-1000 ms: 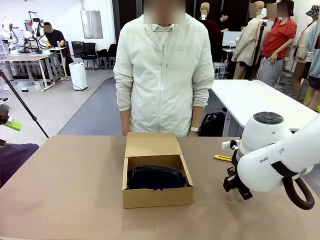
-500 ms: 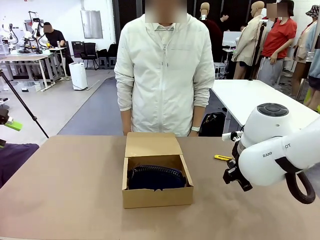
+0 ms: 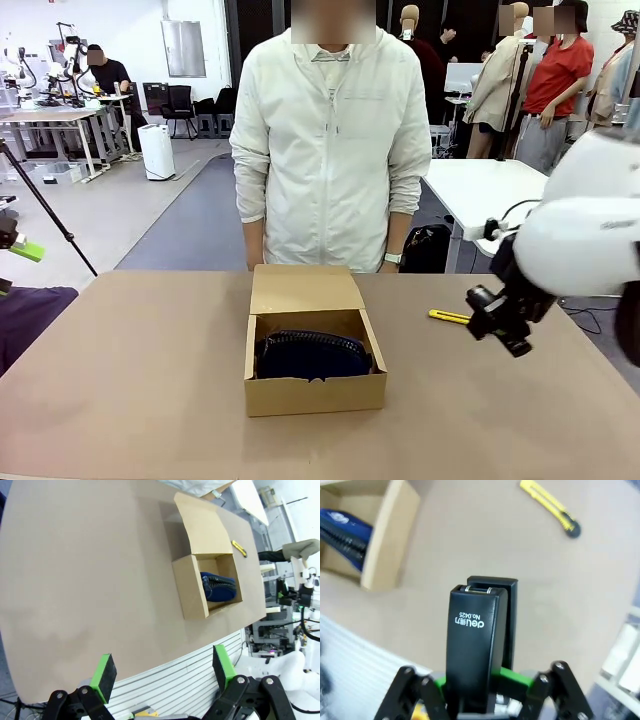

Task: Pack the items into the box.
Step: Pick up the item specified by the human and place it in the Mailer Box.

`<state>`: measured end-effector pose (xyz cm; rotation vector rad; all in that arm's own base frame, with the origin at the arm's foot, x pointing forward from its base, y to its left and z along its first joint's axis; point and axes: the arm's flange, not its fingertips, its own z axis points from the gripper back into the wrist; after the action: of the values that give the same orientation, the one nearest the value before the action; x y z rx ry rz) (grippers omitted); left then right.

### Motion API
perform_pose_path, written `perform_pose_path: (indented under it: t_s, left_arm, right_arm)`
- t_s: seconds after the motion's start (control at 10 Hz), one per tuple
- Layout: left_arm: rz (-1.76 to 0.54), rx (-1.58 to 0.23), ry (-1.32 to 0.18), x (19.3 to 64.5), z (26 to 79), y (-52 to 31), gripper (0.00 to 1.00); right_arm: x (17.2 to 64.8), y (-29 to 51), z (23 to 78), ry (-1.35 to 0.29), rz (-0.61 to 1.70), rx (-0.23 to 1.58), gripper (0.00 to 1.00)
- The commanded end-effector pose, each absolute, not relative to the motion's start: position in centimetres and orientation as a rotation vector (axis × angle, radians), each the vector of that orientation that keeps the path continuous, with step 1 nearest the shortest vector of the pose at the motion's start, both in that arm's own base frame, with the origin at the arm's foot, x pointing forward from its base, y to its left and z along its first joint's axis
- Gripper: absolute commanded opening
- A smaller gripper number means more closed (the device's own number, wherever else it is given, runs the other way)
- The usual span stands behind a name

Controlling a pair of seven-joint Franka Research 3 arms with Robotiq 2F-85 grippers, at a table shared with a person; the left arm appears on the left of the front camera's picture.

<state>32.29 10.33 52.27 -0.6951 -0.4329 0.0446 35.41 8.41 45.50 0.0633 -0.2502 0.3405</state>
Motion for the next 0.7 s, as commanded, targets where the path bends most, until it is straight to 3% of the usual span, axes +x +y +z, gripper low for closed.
perform_pose_path:
  t_s: [0.0,0.4,0.6]
  left_arm:
    - [0.045,-0.697,-0.426,32.2,52.4,10.5,1.00]
    - [0.045,-0.697,-0.426,32.2,52.4,10.5,1.00]
    - [0.045,-0.697,-0.426,32.2,52.4,10.5,1.00]
  right_arm:
    - [34.2,6.5,46.4,-0.249,0.338,0.061,0.00]
    - [34.4,7.8,46.5,-0.237,0.333,0.061,0.00]
    - [37.0,13.2,47.4,-0.295,0.714,0.077,0.00]
